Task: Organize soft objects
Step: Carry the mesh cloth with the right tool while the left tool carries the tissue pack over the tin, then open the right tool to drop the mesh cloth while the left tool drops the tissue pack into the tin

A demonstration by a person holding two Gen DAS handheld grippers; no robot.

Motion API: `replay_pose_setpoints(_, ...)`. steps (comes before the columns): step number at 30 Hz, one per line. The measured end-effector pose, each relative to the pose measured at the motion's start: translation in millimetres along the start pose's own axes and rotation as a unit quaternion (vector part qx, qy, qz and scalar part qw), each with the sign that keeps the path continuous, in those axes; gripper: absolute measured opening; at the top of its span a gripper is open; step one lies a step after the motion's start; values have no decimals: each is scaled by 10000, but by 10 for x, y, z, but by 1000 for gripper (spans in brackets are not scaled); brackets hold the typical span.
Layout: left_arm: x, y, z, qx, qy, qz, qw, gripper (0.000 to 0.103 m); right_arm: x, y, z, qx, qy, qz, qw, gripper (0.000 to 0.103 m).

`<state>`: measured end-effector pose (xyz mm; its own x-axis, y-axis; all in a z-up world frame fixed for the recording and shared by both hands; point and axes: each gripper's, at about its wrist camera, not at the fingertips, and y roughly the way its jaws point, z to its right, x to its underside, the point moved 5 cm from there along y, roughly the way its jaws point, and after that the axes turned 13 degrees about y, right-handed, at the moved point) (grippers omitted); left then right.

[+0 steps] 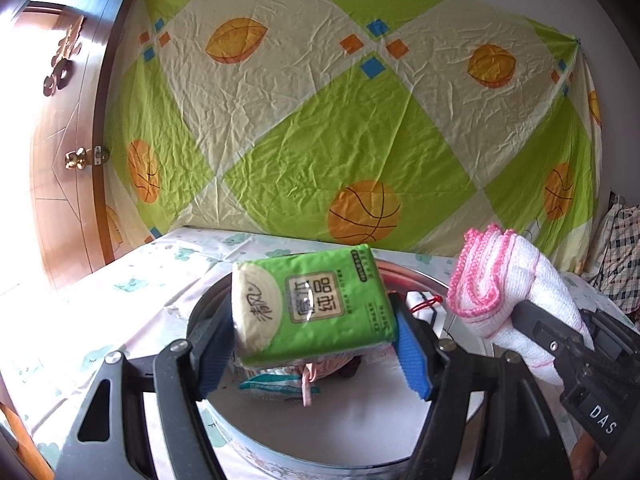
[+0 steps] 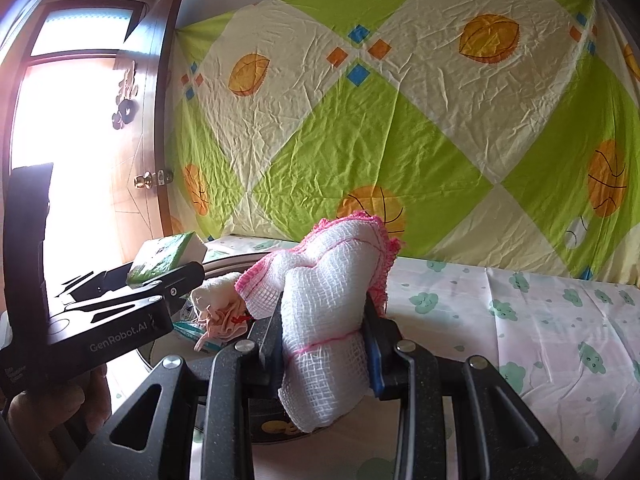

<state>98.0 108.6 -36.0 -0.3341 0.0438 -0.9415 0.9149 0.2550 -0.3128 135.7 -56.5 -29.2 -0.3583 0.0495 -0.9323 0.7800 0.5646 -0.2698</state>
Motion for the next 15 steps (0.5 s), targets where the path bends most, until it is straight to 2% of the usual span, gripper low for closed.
replay_pose_setpoints(15, -13, 209, -168, 20, 82, -464, 9989, 72, -109, 137, -109, -122, -36, -164, 9998, 35)
